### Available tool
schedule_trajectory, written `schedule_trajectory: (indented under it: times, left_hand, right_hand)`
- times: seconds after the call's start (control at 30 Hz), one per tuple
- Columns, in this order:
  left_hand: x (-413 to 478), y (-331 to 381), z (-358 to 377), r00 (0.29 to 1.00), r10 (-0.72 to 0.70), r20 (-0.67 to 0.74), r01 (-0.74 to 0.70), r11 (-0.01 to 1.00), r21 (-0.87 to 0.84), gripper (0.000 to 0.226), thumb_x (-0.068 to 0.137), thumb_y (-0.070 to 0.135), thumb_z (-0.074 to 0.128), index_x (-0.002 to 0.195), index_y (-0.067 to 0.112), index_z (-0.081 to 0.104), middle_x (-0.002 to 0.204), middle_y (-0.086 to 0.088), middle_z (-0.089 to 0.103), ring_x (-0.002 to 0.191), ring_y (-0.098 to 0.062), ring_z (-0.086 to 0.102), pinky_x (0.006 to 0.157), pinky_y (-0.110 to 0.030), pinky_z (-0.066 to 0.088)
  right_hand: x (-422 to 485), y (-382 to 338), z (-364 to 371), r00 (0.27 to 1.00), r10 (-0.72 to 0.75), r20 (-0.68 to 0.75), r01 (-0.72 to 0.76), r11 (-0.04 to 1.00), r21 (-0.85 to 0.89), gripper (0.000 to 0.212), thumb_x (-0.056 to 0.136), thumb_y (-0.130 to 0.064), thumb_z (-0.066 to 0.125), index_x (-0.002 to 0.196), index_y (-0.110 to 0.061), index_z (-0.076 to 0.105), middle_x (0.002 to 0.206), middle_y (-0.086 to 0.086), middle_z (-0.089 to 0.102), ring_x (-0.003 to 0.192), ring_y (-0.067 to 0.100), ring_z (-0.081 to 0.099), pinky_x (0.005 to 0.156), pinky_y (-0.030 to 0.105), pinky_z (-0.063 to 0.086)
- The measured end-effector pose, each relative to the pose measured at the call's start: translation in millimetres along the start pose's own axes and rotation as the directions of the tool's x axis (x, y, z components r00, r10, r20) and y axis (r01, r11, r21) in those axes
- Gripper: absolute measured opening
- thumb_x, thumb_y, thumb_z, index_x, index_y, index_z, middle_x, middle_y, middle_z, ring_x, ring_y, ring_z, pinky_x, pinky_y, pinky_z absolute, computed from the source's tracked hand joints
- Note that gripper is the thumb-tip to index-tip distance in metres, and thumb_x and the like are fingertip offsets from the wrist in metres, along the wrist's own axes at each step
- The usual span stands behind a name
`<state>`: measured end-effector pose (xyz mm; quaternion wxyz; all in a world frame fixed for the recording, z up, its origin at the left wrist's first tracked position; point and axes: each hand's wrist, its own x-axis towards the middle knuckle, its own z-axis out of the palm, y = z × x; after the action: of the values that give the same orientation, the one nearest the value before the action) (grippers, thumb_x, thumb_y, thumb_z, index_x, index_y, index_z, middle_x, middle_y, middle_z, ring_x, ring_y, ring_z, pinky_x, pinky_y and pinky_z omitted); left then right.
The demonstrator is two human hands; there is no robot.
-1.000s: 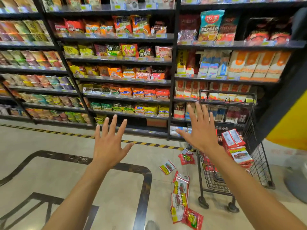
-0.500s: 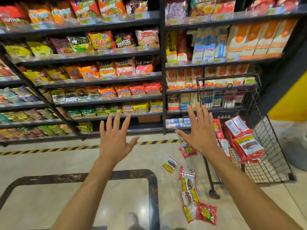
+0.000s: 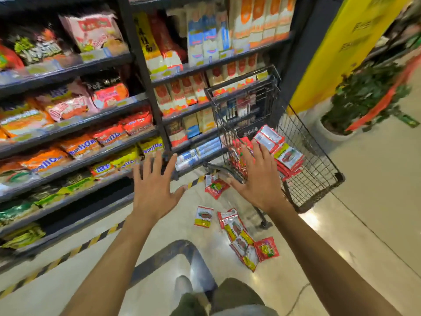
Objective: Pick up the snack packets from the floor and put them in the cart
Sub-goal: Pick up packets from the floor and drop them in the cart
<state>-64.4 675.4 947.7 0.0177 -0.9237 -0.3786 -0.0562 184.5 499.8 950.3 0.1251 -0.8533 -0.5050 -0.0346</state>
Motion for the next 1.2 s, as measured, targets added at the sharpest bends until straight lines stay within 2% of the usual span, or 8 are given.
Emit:
schedule_trajectory:
  times: [0.23, 0.4, 0.6, 0.77, 0.93, 1.07, 1.13, 1.2]
  left_hand:
    - [64, 5, 48, 0.973, 0.223, 0.059, -0.22, 0.974, -0.049, 0.088, 0.091, 0.073, 0.044, 0.164, 0.027, 0.028, 0.171, -0.013, 0.022, 0.155, -0.041, 0.022, 0.122, -0.065, 0.022]
    - [107, 16, 95, 0.948, 0.288, 0.133, -0.285, 0.958, -0.042, 0.09, 0.09, 0.075, 0.046, 0.163, 0.027, 0.027, 0.172, -0.012, 0.02, 0.156, -0.039, 0.02, 0.121, -0.067, 0.024]
    - [155, 38, 185, 0.932, 0.297, 0.206, -0.296, 0.954, -0.036, 0.087, 0.092, 0.075, 0.041, 0.163, 0.026, 0.031, 0.17, -0.013, 0.027, 0.153, -0.04, 0.028, 0.12, -0.065, 0.024]
    - [173, 49, 309, 0.924, 0.302, 0.237, -0.294, 0.953, -0.067, 0.086, 0.089, 0.066, 0.052, 0.162, 0.024, 0.034, 0.168, -0.015, 0.031, 0.153, -0.04, 0.029, 0.12, -0.065, 0.025]
    - [189, 50, 462, 0.903, 0.284, 0.323, -0.273, 0.959, -0.077, 0.088, 0.09, 0.069, 0.047, 0.163, 0.023, 0.032, 0.169, -0.017, 0.027, 0.153, -0.043, 0.03, 0.12, -0.065, 0.026]
    - [198, 47, 595, 0.888, 0.298, 0.35, -0.284, 0.954, -0.091, 0.088, 0.087, 0.065, 0.051, 0.162, 0.022, 0.033, 0.168, -0.017, 0.03, 0.151, -0.043, 0.031, 0.12, -0.063, 0.021]
    - [194, 46, 661, 0.886, 0.274, 0.374, -0.254, 0.962, -0.104, 0.089, 0.085, 0.064, 0.053, 0.162, 0.024, 0.034, 0.166, -0.017, 0.033, 0.15, -0.042, 0.033, 0.119, -0.062, 0.022]
    - [184, 44, 728, 0.875, 0.252, 0.414, -0.223, 0.968, -0.119, 0.088, 0.083, 0.063, 0.052, 0.161, 0.024, 0.035, 0.164, -0.017, 0.036, 0.148, -0.042, 0.036, 0.117, -0.062, 0.028]
  right_hand:
    - [-3, 1, 39, 0.983, 0.183, 0.017, -0.184, 0.983, 0.017, 0.096, 0.089, -0.072, 0.056, 0.165, -0.023, 0.021, 0.171, 0.013, 0.02, 0.156, 0.04, 0.02, 0.125, 0.059, 0.022]
    - [9, 18, 77, 0.955, 0.279, 0.103, -0.287, 0.955, 0.07, 0.094, 0.092, -0.075, 0.05, 0.166, -0.028, 0.014, 0.174, 0.005, 0.01, 0.159, 0.035, 0.01, 0.127, 0.057, 0.016]
    - [48, 61, 167, 0.957, 0.218, 0.194, -0.246, 0.959, 0.138, 0.089, 0.095, -0.072, 0.046, 0.163, -0.019, 0.027, 0.172, 0.008, 0.02, 0.158, 0.034, 0.017, 0.126, 0.054, 0.022]
    - [77, 99, 290, 0.943, 0.161, 0.29, -0.217, 0.961, 0.171, 0.085, 0.095, -0.069, 0.048, 0.161, -0.018, 0.03, 0.17, 0.01, 0.025, 0.156, 0.034, 0.022, 0.125, 0.052, 0.028]
    - [89, 147, 440, 0.913, 0.178, 0.367, -0.261, 0.947, 0.189, 0.082, 0.093, -0.066, 0.052, 0.159, -0.025, 0.025, 0.166, 0.008, 0.03, 0.153, 0.038, 0.028, 0.118, 0.057, 0.035]
    - [85, 182, 567, 0.875, 0.225, 0.428, -0.301, 0.946, 0.118, 0.086, 0.091, -0.063, 0.055, 0.161, -0.021, 0.028, 0.169, 0.007, 0.026, 0.155, 0.034, 0.025, 0.12, 0.053, 0.031]
    - [80, 199, 631, 0.866, 0.252, 0.432, -0.322, 0.942, 0.096, 0.086, 0.089, -0.053, 0.067, 0.16, -0.018, 0.033, 0.166, 0.01, 0.032, 0.151, 0.037, 0.032, 0.116, 0.057, 0.036]
    - [70, 214, 696, 0.868, 0.246, 0.431, -0.31, 0.947, 0.081, 0.088, 0.086, -0.052, 0.065, 0.158, -0.01, 0.037, 0.159, 0.018, 0.041, 0.142, 0.043, 0.043, 0.108, 0.057, 0.045]
